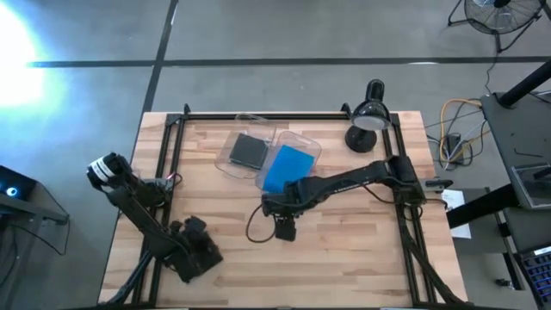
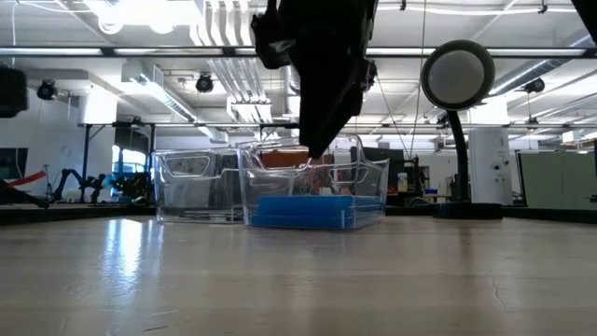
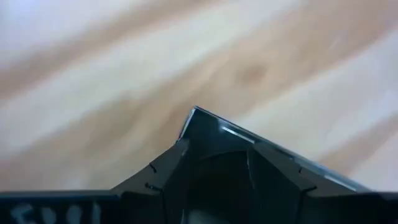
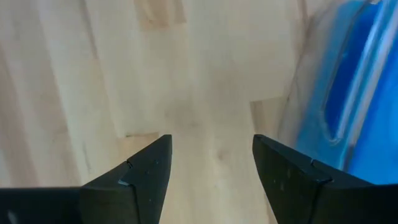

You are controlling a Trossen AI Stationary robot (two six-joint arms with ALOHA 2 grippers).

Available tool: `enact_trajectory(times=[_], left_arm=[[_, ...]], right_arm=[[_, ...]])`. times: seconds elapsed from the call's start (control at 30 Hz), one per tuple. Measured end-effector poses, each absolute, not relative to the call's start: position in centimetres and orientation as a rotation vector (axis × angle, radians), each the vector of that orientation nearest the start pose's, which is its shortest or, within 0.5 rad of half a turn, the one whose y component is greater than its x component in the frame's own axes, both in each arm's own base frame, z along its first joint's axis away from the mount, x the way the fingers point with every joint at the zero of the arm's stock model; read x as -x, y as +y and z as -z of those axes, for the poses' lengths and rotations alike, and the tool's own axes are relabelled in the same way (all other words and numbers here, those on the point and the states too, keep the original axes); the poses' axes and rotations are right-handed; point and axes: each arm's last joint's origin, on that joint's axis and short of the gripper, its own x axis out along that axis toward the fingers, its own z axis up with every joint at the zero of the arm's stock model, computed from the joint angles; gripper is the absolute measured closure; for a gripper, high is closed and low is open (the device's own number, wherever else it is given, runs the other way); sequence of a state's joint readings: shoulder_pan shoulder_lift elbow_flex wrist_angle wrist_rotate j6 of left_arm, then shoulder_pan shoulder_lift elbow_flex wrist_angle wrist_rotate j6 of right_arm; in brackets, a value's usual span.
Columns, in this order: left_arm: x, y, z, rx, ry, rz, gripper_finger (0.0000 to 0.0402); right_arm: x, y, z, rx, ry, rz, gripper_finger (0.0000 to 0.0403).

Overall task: Pick & place jewel cases by type
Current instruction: Put the black CD case into the left transparent bin

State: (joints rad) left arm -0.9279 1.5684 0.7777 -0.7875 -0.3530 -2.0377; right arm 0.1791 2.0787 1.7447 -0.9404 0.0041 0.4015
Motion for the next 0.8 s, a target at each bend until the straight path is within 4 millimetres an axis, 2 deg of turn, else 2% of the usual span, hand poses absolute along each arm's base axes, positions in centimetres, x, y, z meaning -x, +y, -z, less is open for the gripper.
enact_trajectory(times=[0.2,0.33,0.4,0.5,0.57,0.7,0.8], left_arm=[[-17.2,-16.7,-13.5,0.836,0.652,-0.804,0.0255],[-19.8,-14.9,-11.9,0.967,0.474,-0.731,0.0255],[-21.2,-14.2,-12.0,1.002,0.432,-0.66,0.0255],[-22.3,-14.0,-14.0,0.97,0.519,-0.51,0.0255],[-22.6,-14.4,-15.8,0.925,0.64,-0.446,0.0255],[-21.6,-15.1,-19.0,0.807,0.991,-0.424,0.0255],[-20.5,-15.9,-20.3,0.75,1.241,-0.374,0.0255]], right_arm=[[-41.6,7.9,-23.6,-0.234,1.223,0.097,0.0183],[-40.9,7.6,-26.1,-0.247,1.136,0.145,0.0183],[-40.5,7.4,-27.5,-0.257,1.081,0.171,0.0183],[-39.8,7.2,-29.3,-0.265,1.013,0.194,0.0183],[-39.6,7.0,-29.6,-0.263,0.998,0.215,0.0183],[-39.5,7.0,-29.0,-0.258,1.013,0.224,0.0183],[-39.5,7.0,-28.0,-0.256,1.026,0.225,0.0183]])
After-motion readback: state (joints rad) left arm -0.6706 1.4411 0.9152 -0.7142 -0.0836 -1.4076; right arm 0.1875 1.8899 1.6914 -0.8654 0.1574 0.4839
